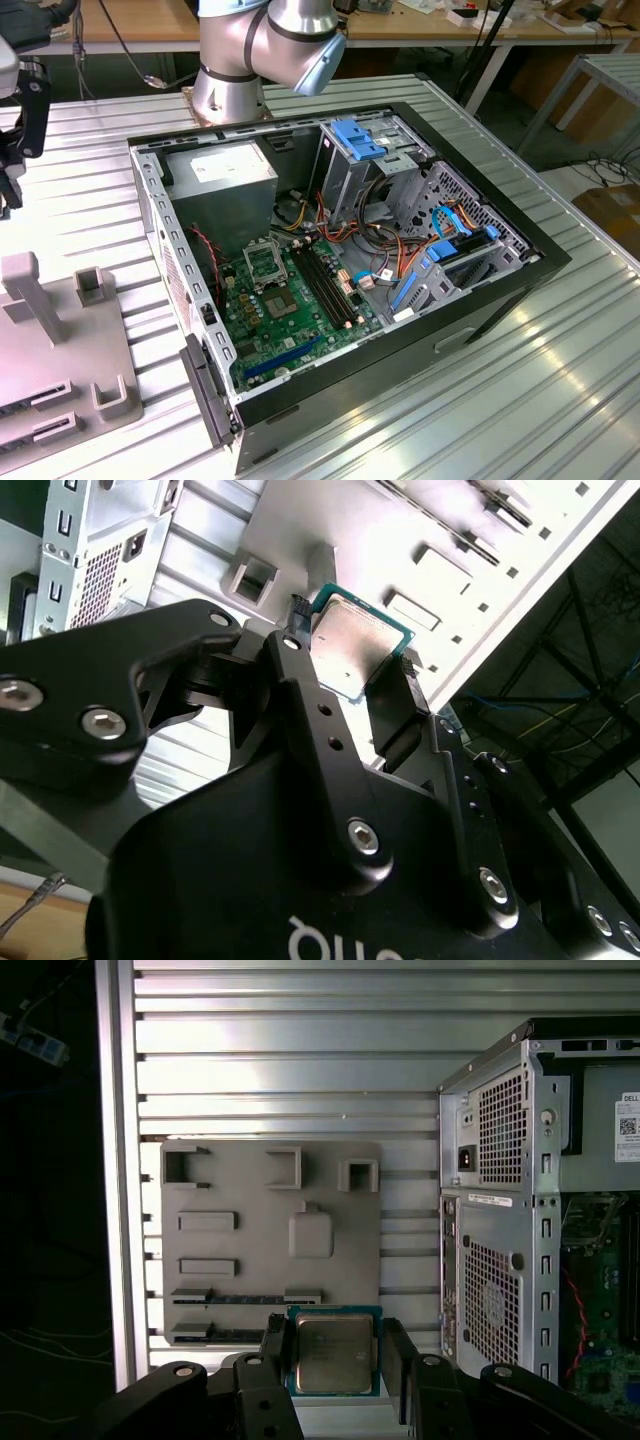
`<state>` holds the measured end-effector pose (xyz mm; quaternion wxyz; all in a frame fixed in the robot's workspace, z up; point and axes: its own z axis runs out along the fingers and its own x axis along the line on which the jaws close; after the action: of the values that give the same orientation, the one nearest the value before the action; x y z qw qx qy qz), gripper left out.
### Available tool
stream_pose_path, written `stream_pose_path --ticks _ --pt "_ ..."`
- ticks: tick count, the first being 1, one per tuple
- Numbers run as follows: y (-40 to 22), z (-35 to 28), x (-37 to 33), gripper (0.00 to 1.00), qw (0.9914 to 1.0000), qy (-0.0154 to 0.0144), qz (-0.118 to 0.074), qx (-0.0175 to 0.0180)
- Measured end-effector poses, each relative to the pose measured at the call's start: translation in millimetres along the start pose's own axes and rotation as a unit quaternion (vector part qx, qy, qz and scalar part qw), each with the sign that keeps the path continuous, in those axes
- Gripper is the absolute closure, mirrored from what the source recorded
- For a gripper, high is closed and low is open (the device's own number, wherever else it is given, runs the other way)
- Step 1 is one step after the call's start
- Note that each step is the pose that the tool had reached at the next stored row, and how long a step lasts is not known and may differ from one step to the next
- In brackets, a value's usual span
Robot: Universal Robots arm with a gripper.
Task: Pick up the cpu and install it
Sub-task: 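Pick up the cpu and move it towards the insertion slot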
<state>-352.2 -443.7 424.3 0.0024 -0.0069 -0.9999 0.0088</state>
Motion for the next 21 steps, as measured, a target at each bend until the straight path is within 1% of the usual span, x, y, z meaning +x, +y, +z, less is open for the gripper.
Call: stream_pose_path --ticks 11,21 --pt "0.1 0.0 -7.5 0.53 1.0 0.0 0.0 0.0" --pt "0.2 -0.1 -11.8 0.53 1.0 0.0 0.0 0.0"
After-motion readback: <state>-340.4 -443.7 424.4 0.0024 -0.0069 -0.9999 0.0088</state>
